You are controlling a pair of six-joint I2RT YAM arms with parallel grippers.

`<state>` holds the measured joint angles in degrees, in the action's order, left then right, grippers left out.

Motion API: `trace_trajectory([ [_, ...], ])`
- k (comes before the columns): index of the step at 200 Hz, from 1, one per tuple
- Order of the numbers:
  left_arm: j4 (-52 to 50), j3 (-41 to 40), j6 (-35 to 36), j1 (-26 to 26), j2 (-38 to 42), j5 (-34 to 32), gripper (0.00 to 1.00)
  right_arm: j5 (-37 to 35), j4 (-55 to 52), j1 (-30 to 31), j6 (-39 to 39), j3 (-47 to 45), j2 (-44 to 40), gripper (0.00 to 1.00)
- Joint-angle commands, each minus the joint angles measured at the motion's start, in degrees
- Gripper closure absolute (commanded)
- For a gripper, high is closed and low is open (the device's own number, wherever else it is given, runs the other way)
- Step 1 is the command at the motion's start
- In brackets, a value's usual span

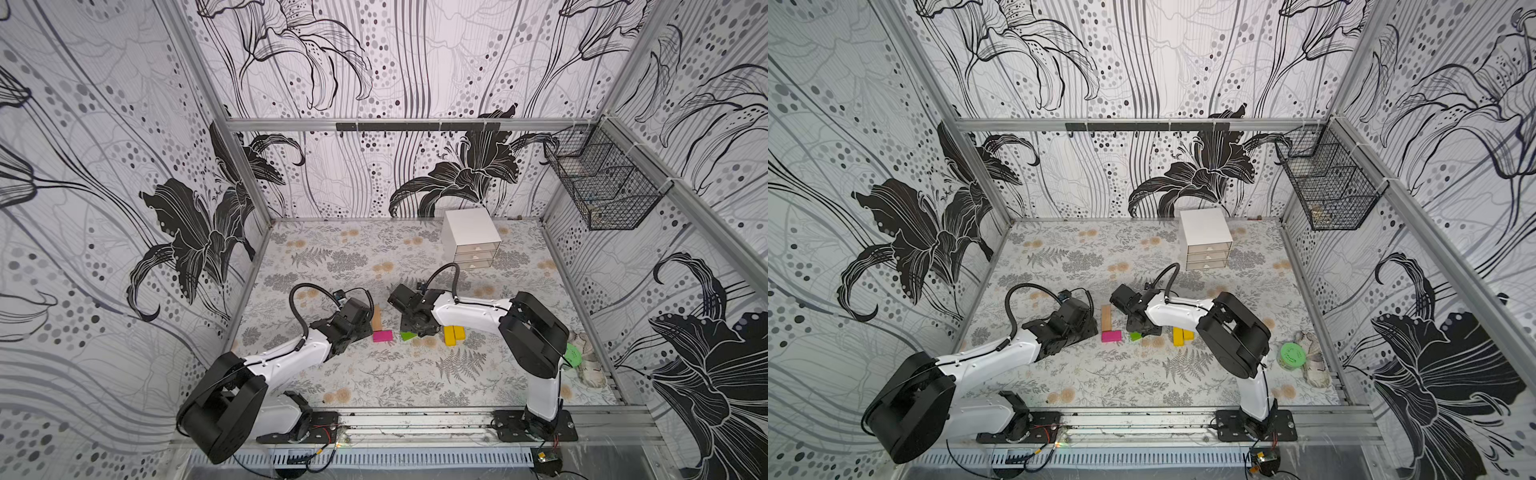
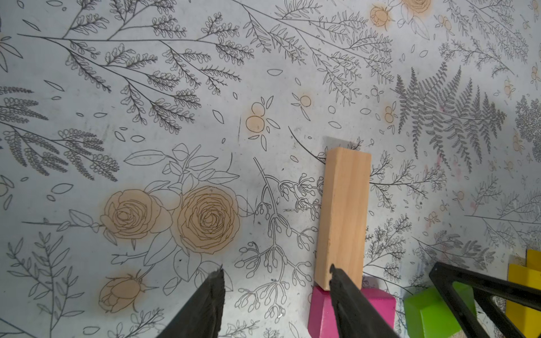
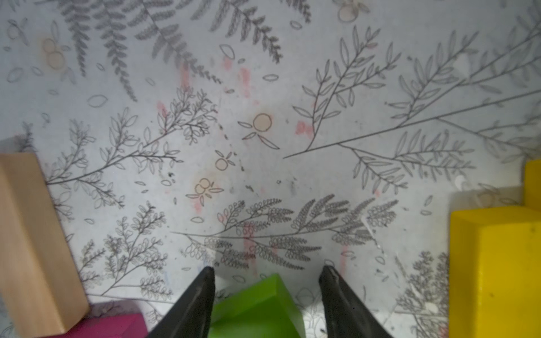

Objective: Assemble the letter h with building blocks
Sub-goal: Assemble the building block at the center of the board.

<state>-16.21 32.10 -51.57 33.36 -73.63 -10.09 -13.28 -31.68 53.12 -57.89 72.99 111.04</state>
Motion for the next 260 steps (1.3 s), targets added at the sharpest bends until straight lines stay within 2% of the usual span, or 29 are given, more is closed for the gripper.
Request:
trace_trajectory([
  [1, 1.6, 1.7, 1.0, -0.3, -0.6, 0.3, 0.40, -0.9, -1.8, 0.5, -1.7, -0.9, -1.3, 0.33],
  [24, 1.7, 2.0, 1.1, -0.2, -1.1, 0.5, 0.41, -1.2, -1.8, 0.6, -1.6, -1.3, -1.9, 0.26],
  [117, 1.1, 3.2, 1.8, -0.2, -1.6, 0.6, 0.41, 0.5, 1.7, 2.1, 2.7, -1.4, -2.4, 0.27],
  [170, 0.8, 3.6, 2.1, -0.3, -1.7, 0.7, 0.41, -1.1, 0.3, 2.6, 2.8, -1.8, -3.6, 0.27],
  [221, 0.9, 3.1, 2.1, -0.2, -1.4, 0.7, 0.42, -5.8, -3.1, 2.5, 5.5, -4.6, -10.2, 0.14],
  [233, 1.0, 2.9, 2.1, -0.2, -1.5, 0.7, 0.41, -5.6, -3.3, 2.4, 7.3, -4.9, -10.9, 0.19],
  [260, 1.1, 3.0, 2.2, -0.2, -1.4, 0.8, 0.44, -3.9, -3.9, 2.5, 10.1, -5.9, -11.3, 0.48],
])
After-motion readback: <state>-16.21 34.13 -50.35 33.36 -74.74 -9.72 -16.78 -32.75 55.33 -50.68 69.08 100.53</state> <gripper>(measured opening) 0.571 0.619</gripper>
